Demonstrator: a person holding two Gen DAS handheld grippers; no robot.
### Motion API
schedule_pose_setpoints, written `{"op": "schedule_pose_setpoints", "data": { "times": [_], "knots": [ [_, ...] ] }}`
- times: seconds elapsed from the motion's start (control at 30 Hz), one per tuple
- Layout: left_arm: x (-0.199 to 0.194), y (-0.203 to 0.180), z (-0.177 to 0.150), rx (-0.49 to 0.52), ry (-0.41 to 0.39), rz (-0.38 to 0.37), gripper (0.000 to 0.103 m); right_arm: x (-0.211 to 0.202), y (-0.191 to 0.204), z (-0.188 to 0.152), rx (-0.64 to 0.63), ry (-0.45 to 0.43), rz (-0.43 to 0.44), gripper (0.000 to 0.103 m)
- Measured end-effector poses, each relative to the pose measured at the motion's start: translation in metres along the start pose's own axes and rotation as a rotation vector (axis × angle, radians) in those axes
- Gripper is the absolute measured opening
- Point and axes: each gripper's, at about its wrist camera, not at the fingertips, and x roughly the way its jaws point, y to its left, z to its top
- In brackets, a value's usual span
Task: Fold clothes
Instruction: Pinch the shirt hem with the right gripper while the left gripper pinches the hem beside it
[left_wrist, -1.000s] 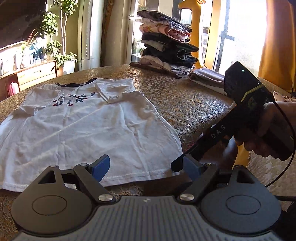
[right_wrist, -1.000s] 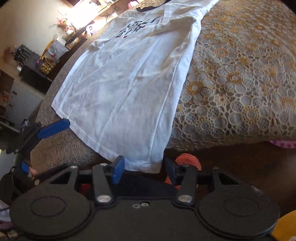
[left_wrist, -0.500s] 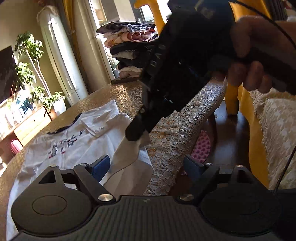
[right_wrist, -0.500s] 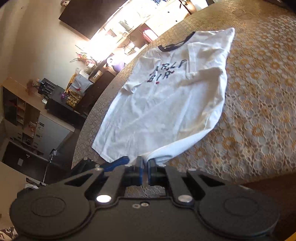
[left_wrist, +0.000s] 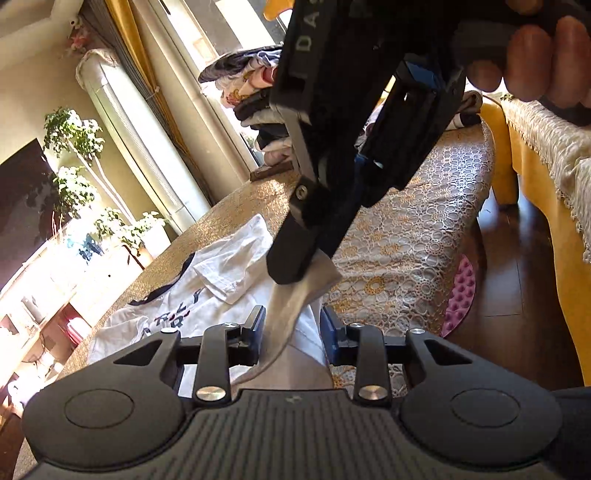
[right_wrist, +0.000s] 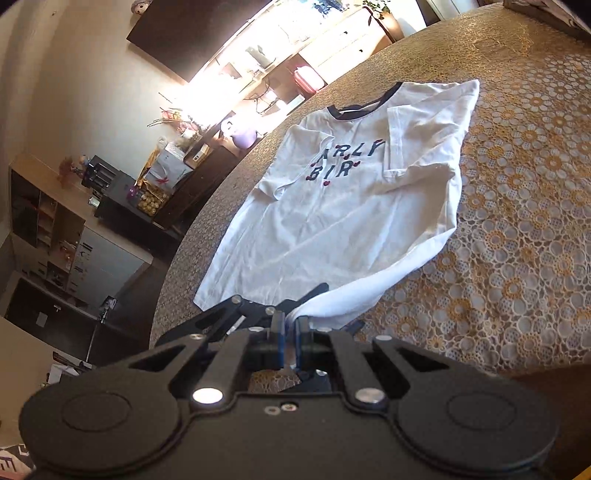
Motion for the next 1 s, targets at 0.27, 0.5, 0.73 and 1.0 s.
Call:
{"op": "schedule_pose_setpoints", "data": {
  "times": [0.27, 0.5, 0.73, 1.0],
  "knots": [
    [0.005, -0.004, 0.001, -0.014, -0.008, -0.027, 0.007, -0.01, -0.009, 0.0, -0.006, -0.01, -0.01, 0.103],
    [0.002, 0.004, 0.005, -0.112, -0.004, -0.06, 0.002, -0.02, -0.02, 0.013, -0.066, -0.022, -0.058, 0.103],
    [-0.004, 0.041, 0.006, -0.34, -0.02, -0.095, 0.002, -0.015, -0.049, 0.102, -0.135, -0.138, -0.357, 0.103],
    [0.002, 0.073, -0.011, -0.501, -0.014, -0.129, 0.002, 0.062, -0.099, 0.188, -0.034, -0.104, -0.48, 0.103]
  ]
}}
